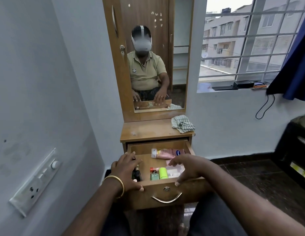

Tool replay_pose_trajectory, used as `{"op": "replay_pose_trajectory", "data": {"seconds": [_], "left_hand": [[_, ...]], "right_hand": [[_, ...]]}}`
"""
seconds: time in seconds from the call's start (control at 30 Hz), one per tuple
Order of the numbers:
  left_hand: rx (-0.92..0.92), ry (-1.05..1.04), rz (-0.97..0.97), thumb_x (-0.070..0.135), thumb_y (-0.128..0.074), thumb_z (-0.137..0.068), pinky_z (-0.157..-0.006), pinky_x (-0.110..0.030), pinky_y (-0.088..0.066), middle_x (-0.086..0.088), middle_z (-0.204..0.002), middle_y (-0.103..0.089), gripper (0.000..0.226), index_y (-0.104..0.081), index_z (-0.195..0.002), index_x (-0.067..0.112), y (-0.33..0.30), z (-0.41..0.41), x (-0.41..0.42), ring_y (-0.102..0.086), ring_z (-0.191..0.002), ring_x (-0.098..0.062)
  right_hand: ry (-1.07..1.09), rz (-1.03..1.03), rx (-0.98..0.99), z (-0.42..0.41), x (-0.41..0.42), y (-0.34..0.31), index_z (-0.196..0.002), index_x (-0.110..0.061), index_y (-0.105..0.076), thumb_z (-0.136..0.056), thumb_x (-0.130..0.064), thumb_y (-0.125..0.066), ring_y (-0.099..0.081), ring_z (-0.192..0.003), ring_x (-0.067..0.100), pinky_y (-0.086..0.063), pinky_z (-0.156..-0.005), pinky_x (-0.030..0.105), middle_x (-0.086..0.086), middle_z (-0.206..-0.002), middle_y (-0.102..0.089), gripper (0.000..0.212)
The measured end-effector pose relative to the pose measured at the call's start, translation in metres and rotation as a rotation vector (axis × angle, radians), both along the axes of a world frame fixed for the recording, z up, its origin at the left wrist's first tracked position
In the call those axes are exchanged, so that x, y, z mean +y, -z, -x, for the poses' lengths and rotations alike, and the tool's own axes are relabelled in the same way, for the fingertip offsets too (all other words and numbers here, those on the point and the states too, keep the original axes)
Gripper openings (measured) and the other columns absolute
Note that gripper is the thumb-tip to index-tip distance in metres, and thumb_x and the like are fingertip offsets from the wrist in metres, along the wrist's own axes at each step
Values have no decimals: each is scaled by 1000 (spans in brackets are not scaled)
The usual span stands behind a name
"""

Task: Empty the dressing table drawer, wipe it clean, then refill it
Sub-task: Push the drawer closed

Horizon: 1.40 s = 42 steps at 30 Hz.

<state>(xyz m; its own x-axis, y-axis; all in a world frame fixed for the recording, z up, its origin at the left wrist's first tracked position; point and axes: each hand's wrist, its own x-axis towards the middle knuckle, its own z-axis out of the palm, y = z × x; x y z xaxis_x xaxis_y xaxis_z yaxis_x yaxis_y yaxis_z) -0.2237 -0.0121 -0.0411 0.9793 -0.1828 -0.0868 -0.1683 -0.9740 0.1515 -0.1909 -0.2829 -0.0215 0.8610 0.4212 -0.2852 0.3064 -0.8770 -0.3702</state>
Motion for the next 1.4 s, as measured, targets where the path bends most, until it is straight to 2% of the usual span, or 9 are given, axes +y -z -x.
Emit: {"op": "replay_pose_trajectory", "data": {"seconds": [0.23, 0.37, 0.57, 0.77, 0.9, 1.03, 1.17, 1.3, 1.4], "left_hand": [[16, -47, -6, 60, -81, -62, -119, -51, -7, 7, -165, -3, 108, -23, -151, 39, 2, -30, 6, 3, -152, -22], [-7, -75, -7, 63, -80, -62, -118, -51, -9, 7, -165, -2, 111, -21, -152, 37, 1, -55, 9, 3, -152, -21], [-46, -91, -20, 66, -76, -63, -118, -51, -13, 5, -165, -3, 115, -15, -154, 32, -2, -99, 11, 0, -151, -22], [-87, -95, 20, 64, -73, -70, -117, -50, -12, 6, -165, -2, 108, -11, -153, 34, -1, -138, 13, 2, -151, -23], [-119, -80, 17, 60, -67, -79, -117, -48, -11, 7, -165, -3, 88, -21, -150, 36, 3, -161, 13, 2, -151, -21], [-251, -34, 26, 57, -64, -83, -113, -48, -13, 7, -163, -17, 63, -45, -139, 36, 16, -177, 13, -5, -151, -21], [-344, -5, 31, 46, -81, -68, -99, -55, -32, -1, -144, -52, 49, -66, -111, 30, 29, -189, 15, -35, -139, -28], [-444, -25, 0, 40, -90, -53, -87, -56, -43, -4, -128, -65, 44, -69, -90, 29, 34, -196, 13, -55, -123, -34], [-452, -35, -48, 39, -92, -49, -84, -54, -47, -3, -121, -68, 43, -67, -82, 29, 30, -194, 9, -59, -118, -32]], "right_hand": [[13, 4, -49, -26, 0, 0, -138, -38, -48, -67, -48, -86, -49, -122, 10, -45, -101, 35, -14, -137, -53, 81], [22, 39, -96, -50, 2, 0, -141, -37, -46, -67, -51, -85, -46, -128, 12, -45, -102, 36, -13, -143, -48, 85], [19, 51, -199, -92, 9, -2, -145, -38, -40, -69, -44, -85, -43, -132, 17, -46, -102, 41, -9, -149, -42, 88], [3, 42, -352, -129, 14, 3, -143, -33, -44, -72, -41, -83, -50, -120, 16, -48, -97, 37, -7, -138, -47, 81], [21, 34, -453, -150, 19, 12, -147, -31, -39, -79, -41, -77, -50, -120, 17, -46, -100, 37, -6, -141, -42, 79], [41, 33, -532, -164, 21, 20, -154, -35, -19, -84, -44, -70, -47, -125, 20, -43, -103, 40, -4, -144, -37, 87], [37, 73, -609, -175, 23, 28, -155, -33, -7, -85, -45, -68, -37, -133, 21, -38, -108, 43, -4, -146, -32, 93], [37, 94, -614, -181, 26, 34, -156, -32, -4, -86, -42, -68, -34, -136, 23, -36, -109, 46, -4, -149, -29, 95], [55, 106, -630, -179, 29, 34, -156, -31, -5, -86, -42, -69, -34, -135, 23, -35, -107, 44, -2, -150, -30, 96]]}}
